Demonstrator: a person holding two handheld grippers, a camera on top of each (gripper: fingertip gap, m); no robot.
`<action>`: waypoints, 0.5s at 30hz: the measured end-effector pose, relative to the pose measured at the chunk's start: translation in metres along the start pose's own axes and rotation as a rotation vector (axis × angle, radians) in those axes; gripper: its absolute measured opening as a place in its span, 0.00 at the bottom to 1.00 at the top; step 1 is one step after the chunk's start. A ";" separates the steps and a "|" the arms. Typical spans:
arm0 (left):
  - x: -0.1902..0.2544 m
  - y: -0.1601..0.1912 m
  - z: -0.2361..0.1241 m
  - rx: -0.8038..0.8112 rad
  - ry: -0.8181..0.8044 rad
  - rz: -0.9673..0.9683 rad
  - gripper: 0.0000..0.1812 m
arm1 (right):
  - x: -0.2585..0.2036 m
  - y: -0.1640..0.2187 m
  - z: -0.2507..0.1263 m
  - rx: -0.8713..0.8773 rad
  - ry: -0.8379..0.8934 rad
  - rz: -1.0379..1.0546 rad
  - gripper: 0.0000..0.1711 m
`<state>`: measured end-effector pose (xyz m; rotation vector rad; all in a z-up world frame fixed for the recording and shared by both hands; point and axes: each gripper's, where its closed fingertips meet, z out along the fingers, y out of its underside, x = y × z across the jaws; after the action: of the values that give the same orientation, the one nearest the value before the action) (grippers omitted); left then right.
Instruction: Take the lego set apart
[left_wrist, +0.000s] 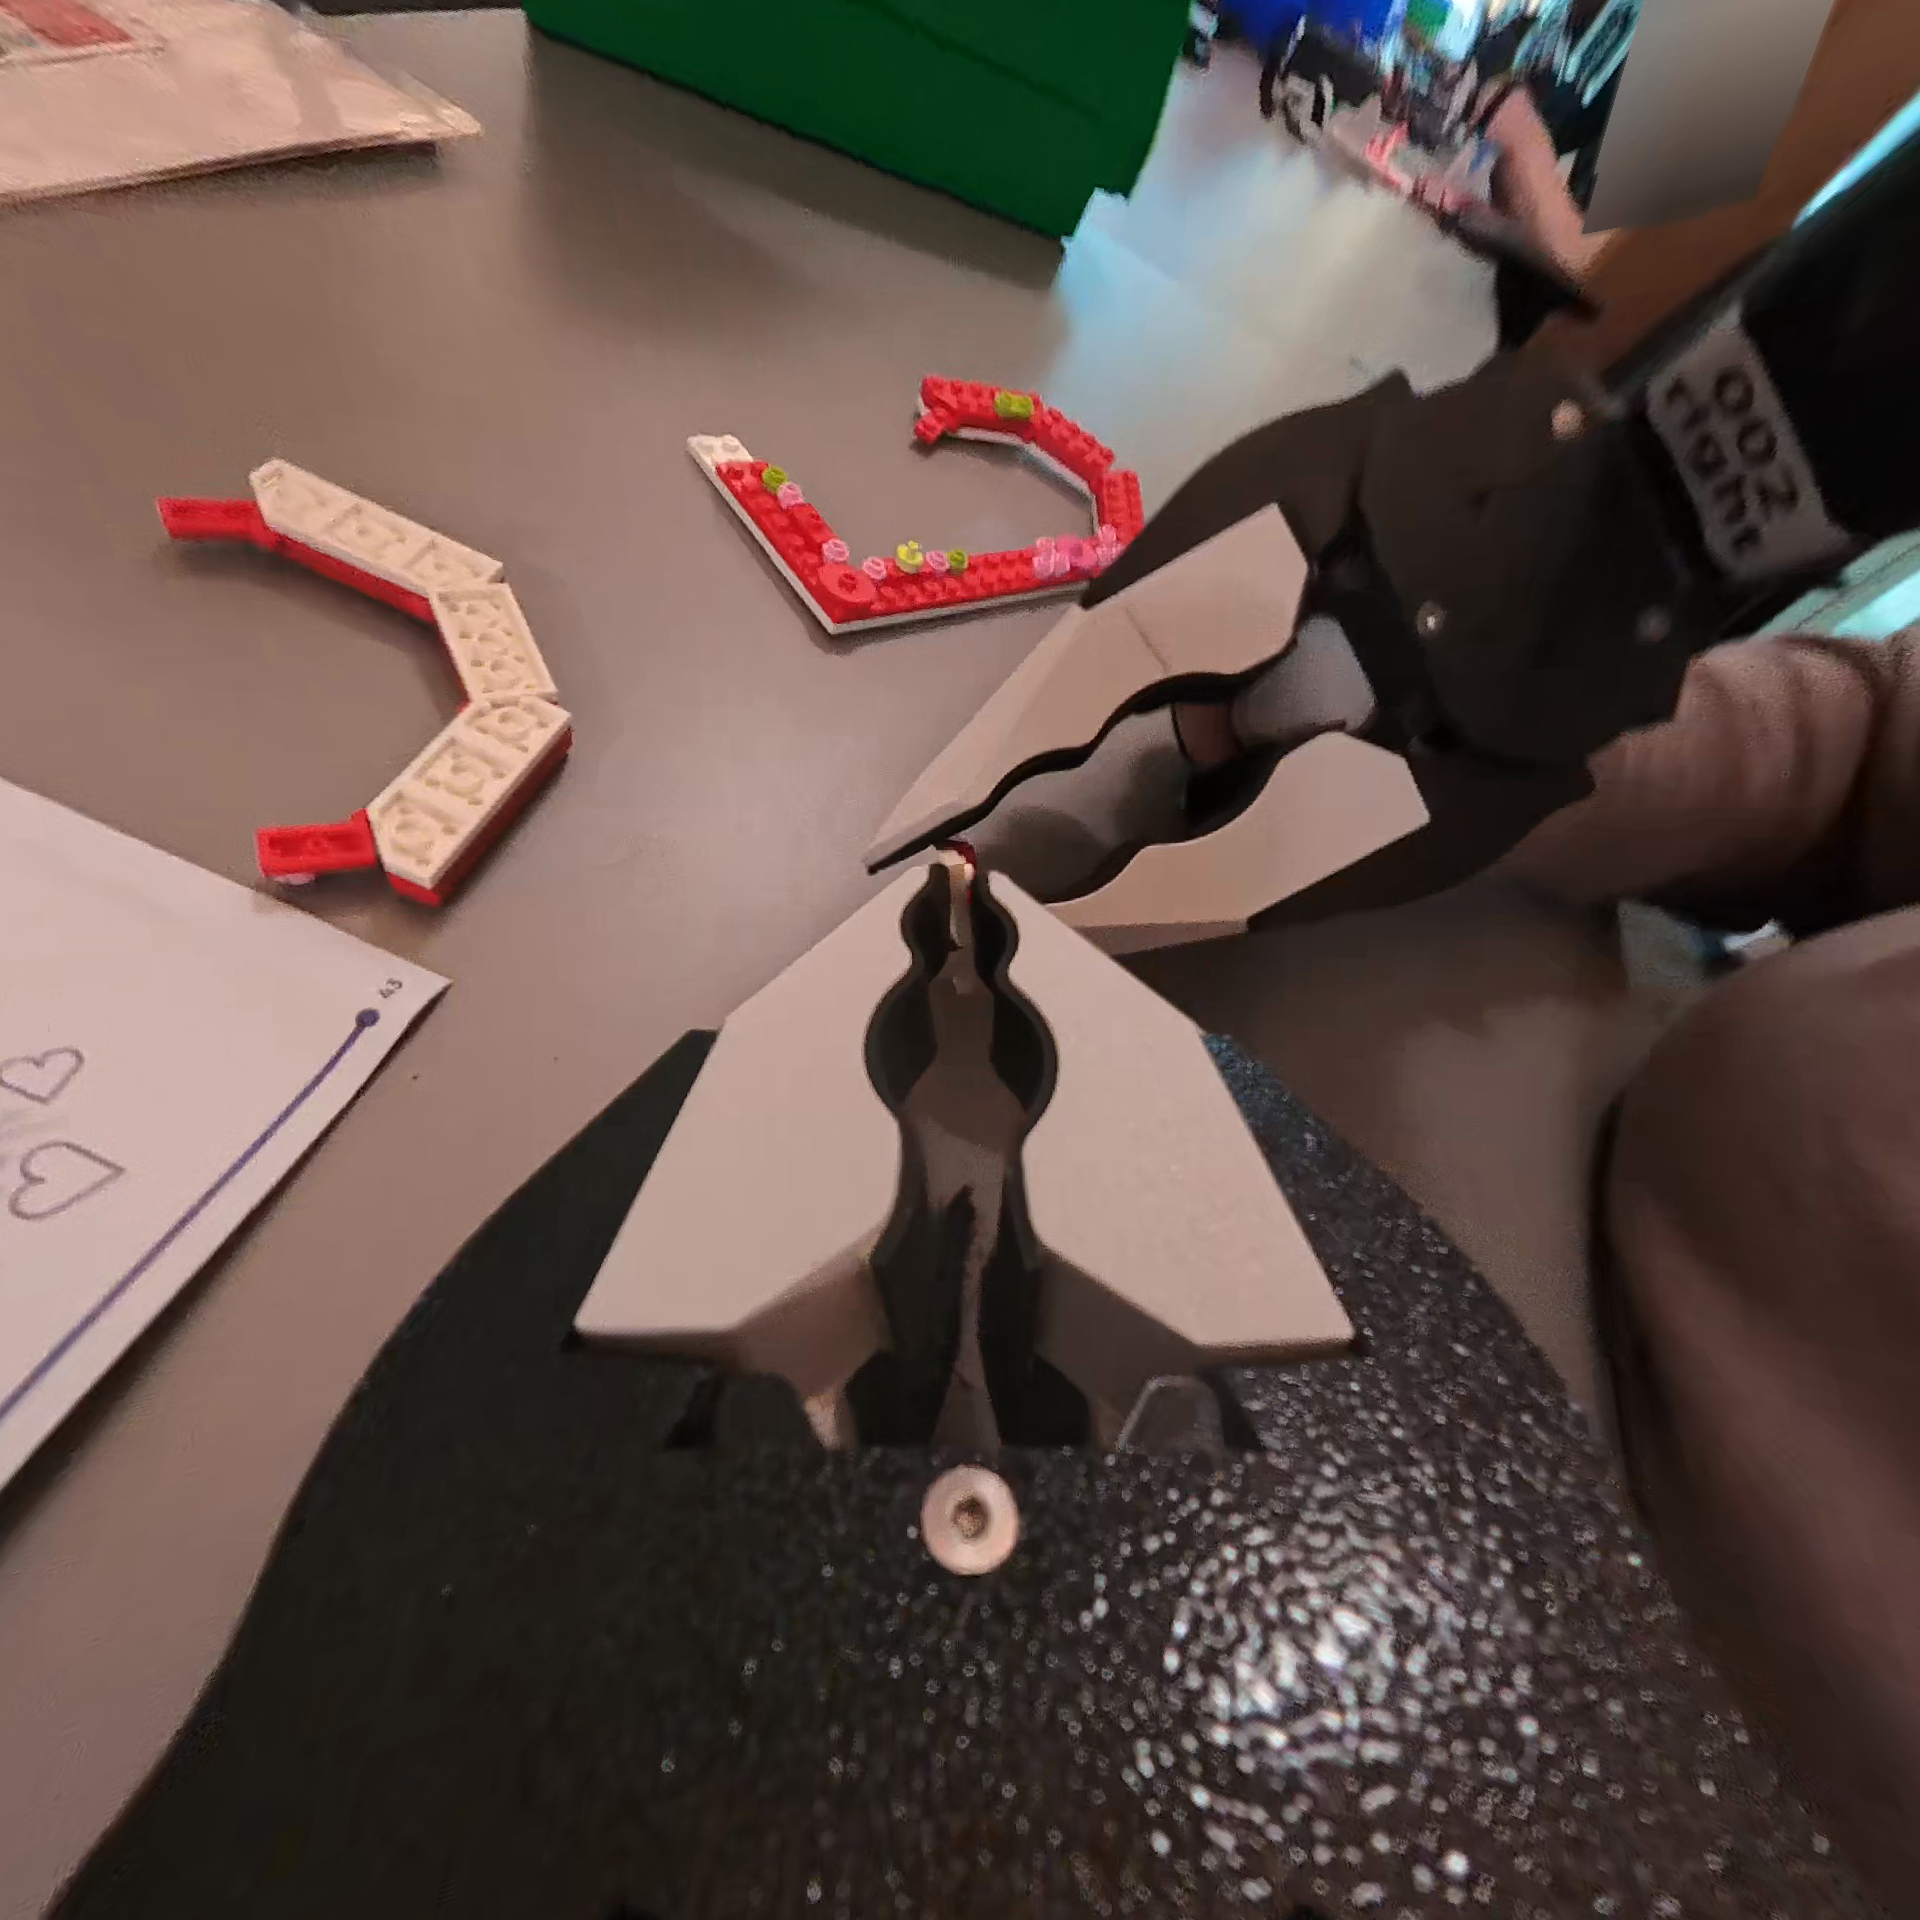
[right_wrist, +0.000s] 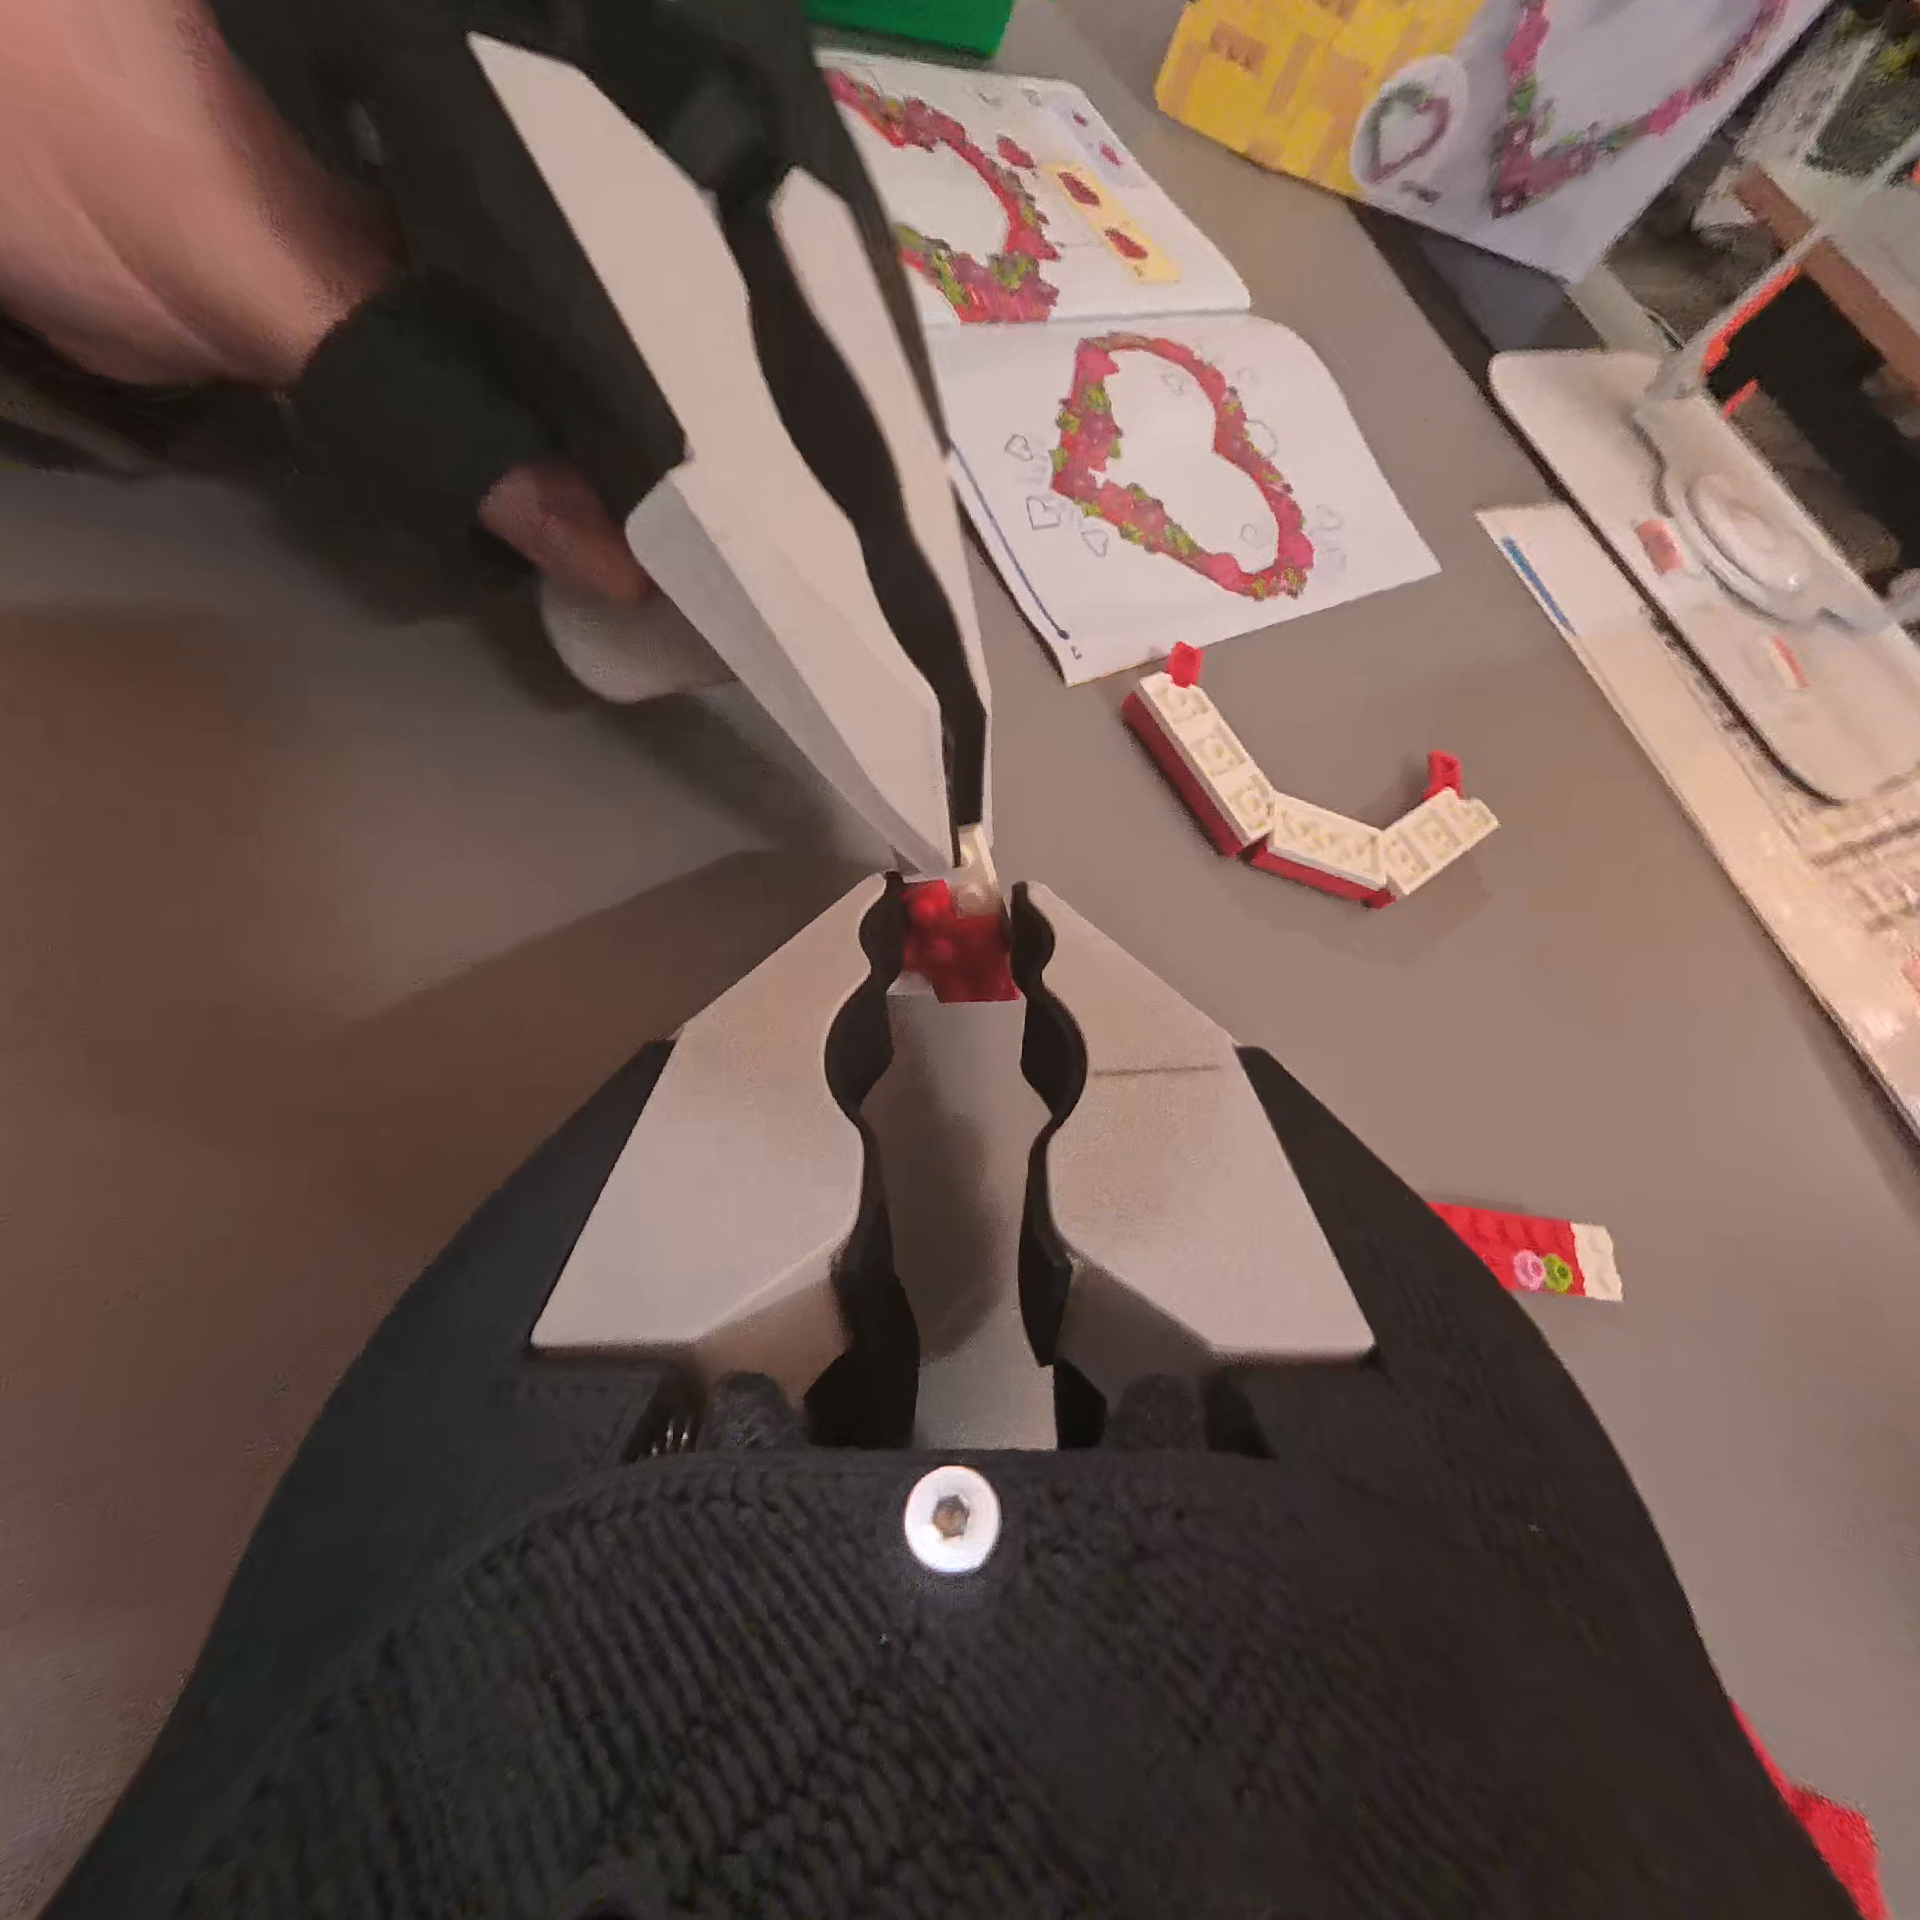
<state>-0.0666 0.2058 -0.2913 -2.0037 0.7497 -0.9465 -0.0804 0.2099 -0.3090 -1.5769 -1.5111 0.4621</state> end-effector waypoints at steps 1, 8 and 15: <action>0.002 0.001 0.000 -0.016 -0.006 0.033 0.01 | -0.002 0.000 -0.001 0.007 -0.026 -0.009 0.11; 0.009 -0.013 -0.010 0.082 -0.016 0.252 0.00 | 0.003 -0.007 -0.015 0.117 -0.152 0.246 0.22; 0.041 -0.033 -0.028 0.282 0.175 0.351 0.00 | -0.010 -0.030 -0.042 0.335 -0.447 0.400 0.07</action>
<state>-0.0614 0.1811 -0.2376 -1.4988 0.9681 -0.9636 -0.0678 0.1831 -0.2653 -1.5657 -1.3324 1.2974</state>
